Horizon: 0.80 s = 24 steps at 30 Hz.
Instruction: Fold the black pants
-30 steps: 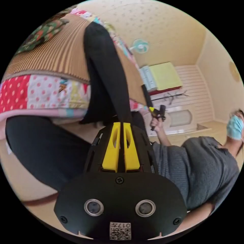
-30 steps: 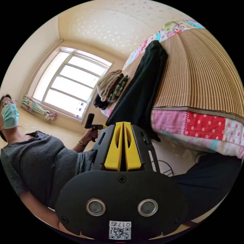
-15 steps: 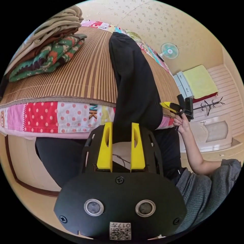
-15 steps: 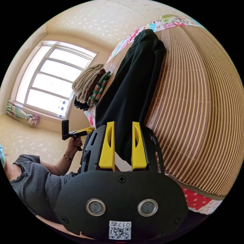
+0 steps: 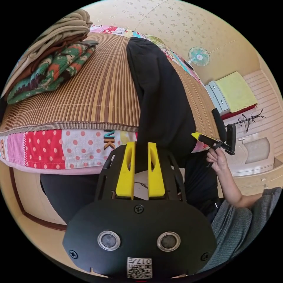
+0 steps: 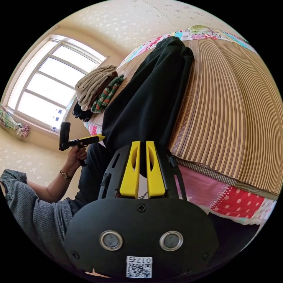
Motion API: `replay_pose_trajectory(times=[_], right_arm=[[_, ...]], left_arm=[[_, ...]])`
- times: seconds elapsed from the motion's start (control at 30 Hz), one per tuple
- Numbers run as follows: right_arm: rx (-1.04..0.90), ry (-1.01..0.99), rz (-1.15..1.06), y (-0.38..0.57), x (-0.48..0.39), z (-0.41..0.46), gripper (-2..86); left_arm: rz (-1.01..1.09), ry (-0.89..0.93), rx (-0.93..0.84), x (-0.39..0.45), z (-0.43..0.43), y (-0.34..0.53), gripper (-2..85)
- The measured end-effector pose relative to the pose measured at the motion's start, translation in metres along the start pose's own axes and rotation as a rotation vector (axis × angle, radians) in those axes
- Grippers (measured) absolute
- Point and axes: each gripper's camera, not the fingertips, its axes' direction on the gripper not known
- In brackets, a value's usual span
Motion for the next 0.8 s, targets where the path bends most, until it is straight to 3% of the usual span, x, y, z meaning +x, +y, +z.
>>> replay_pose_trajectory(times=[0.17,0.3,0.37,0.4,0.47,0.53,0.7,0.8], right_arm=[[0.141,-0.134,-0.003,0.0,-0.019,-0.064,3.3],[0.311,-0.233,-0.042,0.026,-0.02,-0.104,3.0],[0.251,-0.241,-0.038,0.036,-0.001,-0.088,2.7],[0.182,-0.217,-0.012,0.035,0.007,-0.076,2.6],[-0.064,-0.078,0.136,0.037,0.032,-0.023,2.2],[-0.084,-0.022,0.101,0.041,0.029,-0.01,1.9],[-0.065,-0.02,0.056,0.042,0.019,-0.017,1.3],[-0.002,-0.112,0.059,0.04,0.028,-0.029,1.2]], left_arm=[[0.153,0.03,-0.02,0.026,-0.036,-0.005,0.2],[0.374,0.29,0.202,0.04,-0.086,0.012,-0.3],[0.354,0.421,0.214,0.022,-0.077,0.015,-0.4],[0.249,0.432,0.128,0.004,-0.055,0.012,-0.4],[0.134,0.351,-0.04,-0.012,-0.017,0.013,-0.4],[0.092,0.173,-0.143,-0.012,0.011,0.022,-0.3],[0.069,0.097,-0.115,-0.01,-0.002,0.026,1.0],[0.055,0.125,-0.002,-0.016,-0.023,0.02,3.1]])
